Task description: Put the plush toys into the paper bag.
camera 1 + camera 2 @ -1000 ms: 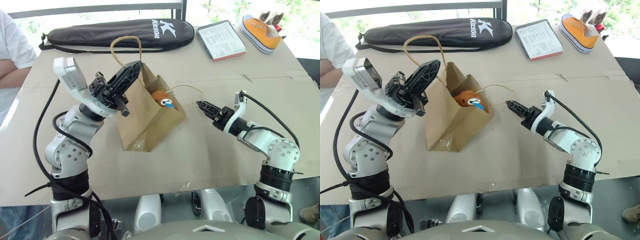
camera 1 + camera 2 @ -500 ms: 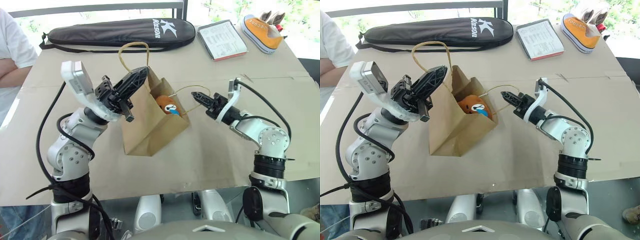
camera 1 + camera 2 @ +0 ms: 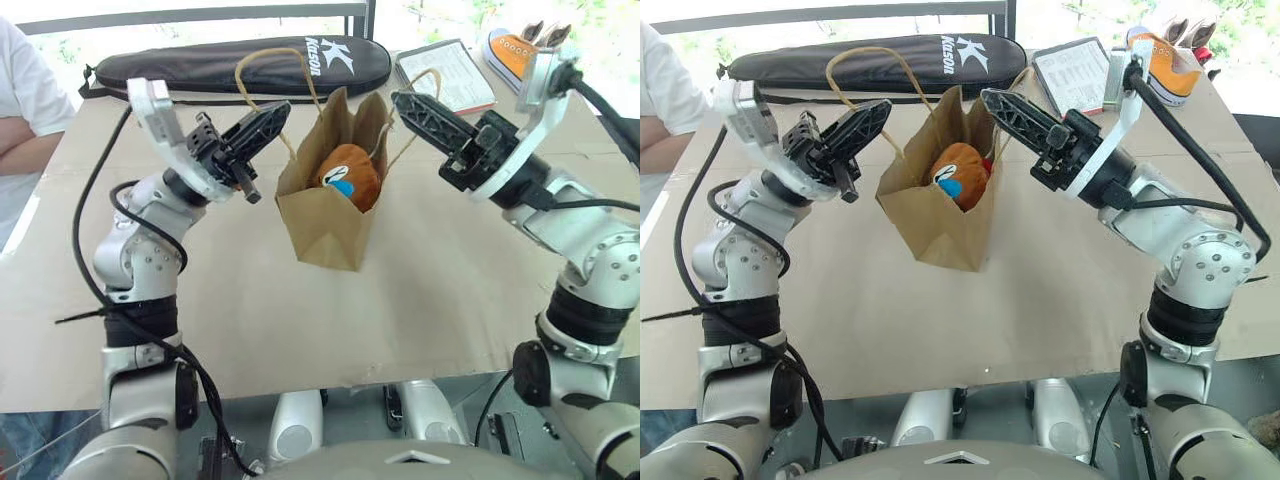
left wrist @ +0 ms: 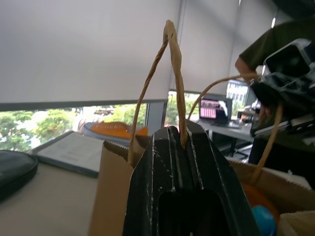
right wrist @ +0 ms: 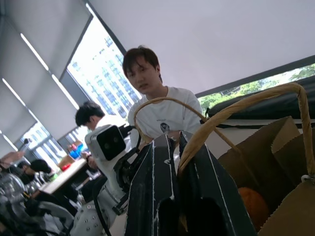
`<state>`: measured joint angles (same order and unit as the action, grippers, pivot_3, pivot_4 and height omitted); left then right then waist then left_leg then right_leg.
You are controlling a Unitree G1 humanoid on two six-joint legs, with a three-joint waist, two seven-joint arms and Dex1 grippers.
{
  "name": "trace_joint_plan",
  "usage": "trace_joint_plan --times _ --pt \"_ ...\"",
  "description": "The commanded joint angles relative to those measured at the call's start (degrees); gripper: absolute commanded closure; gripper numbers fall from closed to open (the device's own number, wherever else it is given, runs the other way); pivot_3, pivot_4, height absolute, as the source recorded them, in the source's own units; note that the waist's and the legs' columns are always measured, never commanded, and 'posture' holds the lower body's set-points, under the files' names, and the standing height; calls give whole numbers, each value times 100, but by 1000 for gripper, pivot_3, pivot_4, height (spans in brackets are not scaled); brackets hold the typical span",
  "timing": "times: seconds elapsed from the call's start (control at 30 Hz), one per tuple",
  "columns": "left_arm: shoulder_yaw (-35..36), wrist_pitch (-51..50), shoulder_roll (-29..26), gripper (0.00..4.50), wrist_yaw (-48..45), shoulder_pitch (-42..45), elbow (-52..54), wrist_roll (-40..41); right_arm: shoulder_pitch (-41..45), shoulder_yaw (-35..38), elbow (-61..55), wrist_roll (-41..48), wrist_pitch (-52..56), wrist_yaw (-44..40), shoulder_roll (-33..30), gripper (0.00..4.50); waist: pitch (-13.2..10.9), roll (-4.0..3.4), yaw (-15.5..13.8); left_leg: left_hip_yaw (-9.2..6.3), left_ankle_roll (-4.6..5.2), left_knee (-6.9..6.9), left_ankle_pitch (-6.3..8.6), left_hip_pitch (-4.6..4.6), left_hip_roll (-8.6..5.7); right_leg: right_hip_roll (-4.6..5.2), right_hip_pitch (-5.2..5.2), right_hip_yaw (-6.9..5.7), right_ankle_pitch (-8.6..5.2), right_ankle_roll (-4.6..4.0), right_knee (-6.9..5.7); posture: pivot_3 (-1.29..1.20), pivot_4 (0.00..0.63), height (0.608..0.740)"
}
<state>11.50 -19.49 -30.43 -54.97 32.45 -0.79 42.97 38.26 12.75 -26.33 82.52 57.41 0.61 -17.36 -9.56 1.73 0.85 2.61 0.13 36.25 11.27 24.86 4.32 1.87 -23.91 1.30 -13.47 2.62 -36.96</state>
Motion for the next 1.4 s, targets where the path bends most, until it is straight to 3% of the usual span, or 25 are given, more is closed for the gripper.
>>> trace_joint_plan --times 0.03,0.17,0.37,0.4,0.43,0.47,0.53,0.6,0.63,0.67,0.73,0.87,0.93,1.07,1.2,1.3,1.4 --pt "-171 178 67 4500 -101 120 -142 -295 -47 -222 -230 -231 -108 177 -206 4456 -1 1 0 0 0 0 0 1 0 0 0 0 0 0 1 0 150 740" --pt "-445 298 0 4500 -83 179 -578 -881 -550 -592 44 -1241 -181 190 -478 4456 1 6 -9 -2 0 0 0 5 0 2 -3 -2 1 0 2 0 150 740" --pt "-390 314 -1 4500 -426 300 -618 -853 -692 -685 -228 -1641 -403 -460 -744 4456 0 4 6 3 0 0 0 10 0 2 -11 2 1 2 1 0 150 740" --pt "-346 311 -12 4500 -417 350 -655 -854 -704 -645 -273 -1639 -429 -561 -796 3961 0 4 -1 1 0 0 0 10 0 1 -11 1 1 2 1 0 150 740" --pt "-333 234 -52 4500 -485 370 -637 -812 -724 -602 -321 -1616 -427 -633 -866 3754 0 4 -4 -2 0 0 0 11 1 1 -11 -2 1 2 1 0 150 740" --pt "-321 132 -92 3767 -555 353 -567 -746 -752 -570 -380 -1603 -406 -693 -956 3267 0 4 -4 -2 0 0 0 11 1 1 -10 -2 1 2 1 0 150 740" --pt "-241 20 -137 3039 -535 301 -426 -667 -844 -473 -547 -1559 -351 -830 -1197 2362 0 4 -4 -1 0 0 0 11 1 1 -10 -2 1 2 1 0 150 740" --pt "-107 -201 -206 1974 -470 197 -245 -504 -990 -274 -720 -1293 -291 -967 -1459 1242 0 4 -6 -1 0 0 0 11 1 2 -10 -1 1 2 2 0 150 740" --pt "-26 -417 -278 1538 -469 99 -106 -355 -1087 -134 -814 -1083 -253 -1052 -1618 846 0 4 -5 -1 0 0 0 12 1 3 -10 -1 1 2 2 0 150 740" --pt "76 -681 -379 1138 -511 -54 73 -142 -1205 15 -921 -857 -216 -1178 -1817 829 -1 4 -4 -1 0 0 0 13 1 3 -10 -1 1 2 3 0 150 740" --pt "267 -1095 -543 67 -533 -304 324 208 -1390 252 -1055 -455 -192 -1324 -2152 829 -1 5 6 0 1 -2 0 12 1 5 -10 0 1 2 3 0 150 740" --pt "572 -1672 -877 18 -640 -888 730 686 -1769 637 -1251 101 -216 -1611 -2752 829 -1 5 3 -1 1 -3 0 1 3 4 -4 -1 -2 -1 2 0 150 740" --pt "606 -1674 -983 18 -764 -1344 974 680 -2090 699 -1395 -37 -195 -1972 -3082 829 -1 5 4 1 1 -3 1 -1 3 5 -2 0 -7 -10 3 0 150 740" --pt "468 -1607 -942 0 -701 -1882 1393 617 -2437 -50 -1528 -1358 -454 -2537 -3448 2473 -1 7 -10 6 1 0 1 -4 2 11 1 2 -13 -20 8 0 150 740" --pt "164 -1290 -679 0 -467 -2238 1784 304 -2126 -1608 -910 -3196 -1240 -2707 -2846 4177 4 14 -8 9 0 10 1 -11 2 15 5 3 -15 -17 12 0 150 740" --pt "-82 -1094 -452 0 -181 -2415 2034 18 -1694 -2562 -198 -4308 -1902 -2903 -2136 4349 3 12 8 20 0 10 1 -9 -1 17 1 13 -13 -20 13 0 150 740" --pt "-261 -977 -263 0 113 -2447 2207 -191 -1356 -2975 306 -4724 -2257 -3150 -1450 4349 3 11 -6 14 0 7 1 -2 -1 10 -2 11 -11 -22 11 0 150 740"
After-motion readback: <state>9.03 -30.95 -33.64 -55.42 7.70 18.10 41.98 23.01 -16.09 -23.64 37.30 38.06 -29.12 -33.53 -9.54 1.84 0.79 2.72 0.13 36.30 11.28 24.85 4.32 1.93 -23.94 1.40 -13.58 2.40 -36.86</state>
